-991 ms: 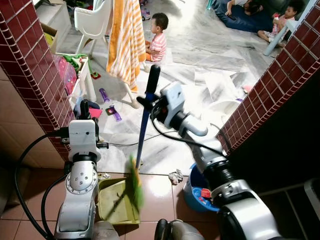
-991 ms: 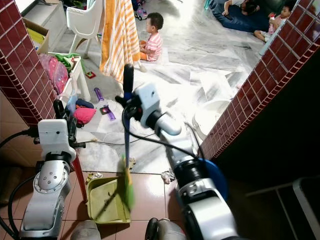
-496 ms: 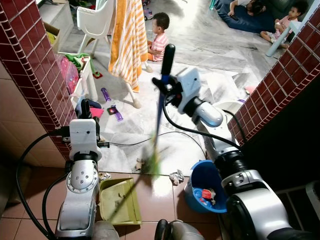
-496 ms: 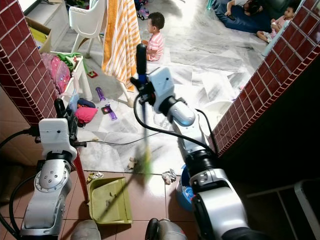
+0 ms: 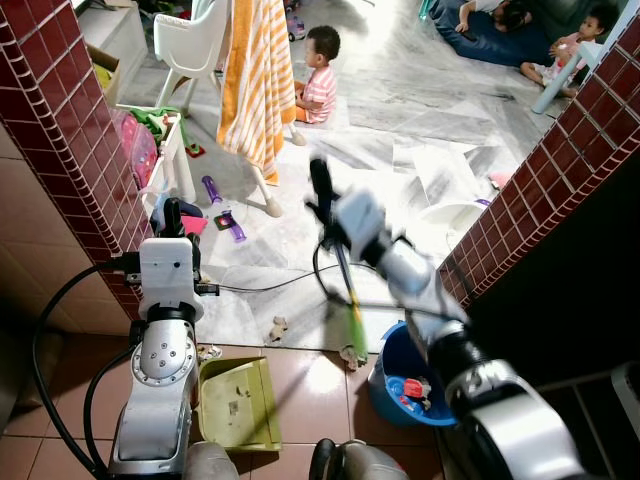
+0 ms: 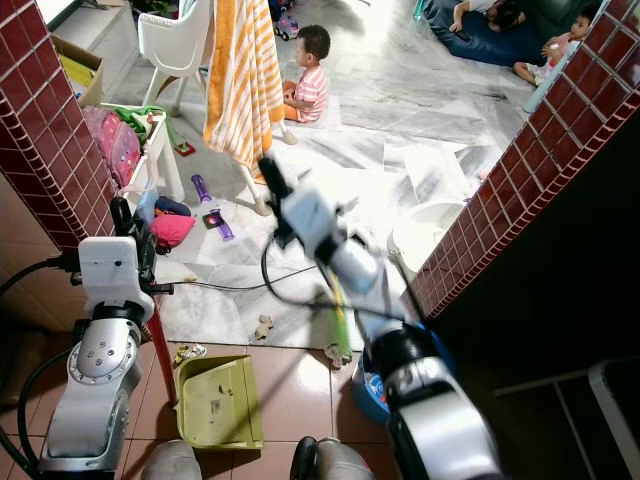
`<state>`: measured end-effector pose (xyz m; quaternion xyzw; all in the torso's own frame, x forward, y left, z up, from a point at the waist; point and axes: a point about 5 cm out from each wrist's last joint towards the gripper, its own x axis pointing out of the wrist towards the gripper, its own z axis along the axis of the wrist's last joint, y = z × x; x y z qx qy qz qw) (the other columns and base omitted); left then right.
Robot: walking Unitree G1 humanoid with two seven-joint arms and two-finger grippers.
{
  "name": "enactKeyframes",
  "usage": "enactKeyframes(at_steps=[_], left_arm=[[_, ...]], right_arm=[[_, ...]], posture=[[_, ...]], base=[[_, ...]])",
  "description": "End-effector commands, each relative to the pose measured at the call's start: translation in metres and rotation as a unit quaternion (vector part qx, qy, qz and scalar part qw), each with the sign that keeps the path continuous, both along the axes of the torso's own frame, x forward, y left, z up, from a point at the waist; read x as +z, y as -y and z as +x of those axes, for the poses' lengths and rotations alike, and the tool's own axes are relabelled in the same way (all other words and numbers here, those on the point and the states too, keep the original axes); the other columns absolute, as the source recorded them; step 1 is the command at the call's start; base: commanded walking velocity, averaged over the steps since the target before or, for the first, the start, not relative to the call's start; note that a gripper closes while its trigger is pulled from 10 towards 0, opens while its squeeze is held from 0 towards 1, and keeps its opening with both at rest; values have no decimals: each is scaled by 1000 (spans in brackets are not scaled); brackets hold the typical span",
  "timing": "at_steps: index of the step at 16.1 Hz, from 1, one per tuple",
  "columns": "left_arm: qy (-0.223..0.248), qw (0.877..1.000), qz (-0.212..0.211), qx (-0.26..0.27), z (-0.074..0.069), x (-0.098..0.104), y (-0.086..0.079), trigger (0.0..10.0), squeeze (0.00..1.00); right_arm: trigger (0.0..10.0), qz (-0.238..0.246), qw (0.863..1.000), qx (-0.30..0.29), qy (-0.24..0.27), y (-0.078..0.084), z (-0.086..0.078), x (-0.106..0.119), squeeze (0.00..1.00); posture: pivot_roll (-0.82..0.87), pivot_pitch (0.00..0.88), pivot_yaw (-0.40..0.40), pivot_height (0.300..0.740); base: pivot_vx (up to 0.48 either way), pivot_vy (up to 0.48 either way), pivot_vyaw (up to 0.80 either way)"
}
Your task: Sweep floor
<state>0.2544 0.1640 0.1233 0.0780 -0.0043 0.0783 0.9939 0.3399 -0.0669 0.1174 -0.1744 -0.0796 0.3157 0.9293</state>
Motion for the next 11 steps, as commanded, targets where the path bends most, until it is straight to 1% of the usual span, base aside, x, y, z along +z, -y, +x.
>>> enactKeyframes(at_steps=[1, 2, 3, 4, 5, 8, 9, 10, 11], left_arm=[[28, 1000, 0, -9, 0, 10, 4, 10000, 0], [28, 1000, 0, -9, 0, 10, 4, 10000, 0], [28, 1000, 0, -9, 0, 10, 4, 10000, 0], [29, 1000, 0, -10, 0, 11, 4, 10000, 0], [29, 1000, 0, -11, 0, 11, 4, 10000, 0], [30, 999, -1, -13, 1, 11, 5, 10000, 0], [30, 999, -1, -13, 1, 11, 5, 10000, 0], [29, 999, -2, -13, 1, 11, 5, 10000, 0], [29, 999, -2, -15, 1, 10, 6, 10000, 0]], right_arm=[[10000, -6, 1000, 3, 15, 0, -2, -1, 0], [10000, -16, 1000, 8, 7, -2, -7, -9, 0], [10000, -20, 1000, 8, 3, -3, -9, -13, 0], [10000, -30, 999, 19, 6, -7, -12, -16, 0], [10000, -15, 1000, 21, -5, -10, -10, -15, 0], [10000, 27, 998, 25, -54, -14, -8, -16, 0], [10000, 49, 996, 29, -74, -17, -9, -16, 0], [10000, 81, 992, 33, -93, -21, -8, -12, 0], [10000, 107, 989, 36, -99, -25, -7, -5, 0]], posture=[[137, 24, -118, 740], [140, 23, -119, 740], [140, 23, -119, 740], [139, 22, -120, 740], [136, 21, -118, 740], [138, 19, -123, 740], [136, 20, -123, 740], [133, 20, -121, 740], [131, 19, -120, 740]], base=[[0, 0, 0], [0, 0, 0], [0, 0, 0], [0, 0, 0], [0, 0, 0], [0, 0, 0], [0, 0, 0], [0, 0, 0], [0, 0, 0]])
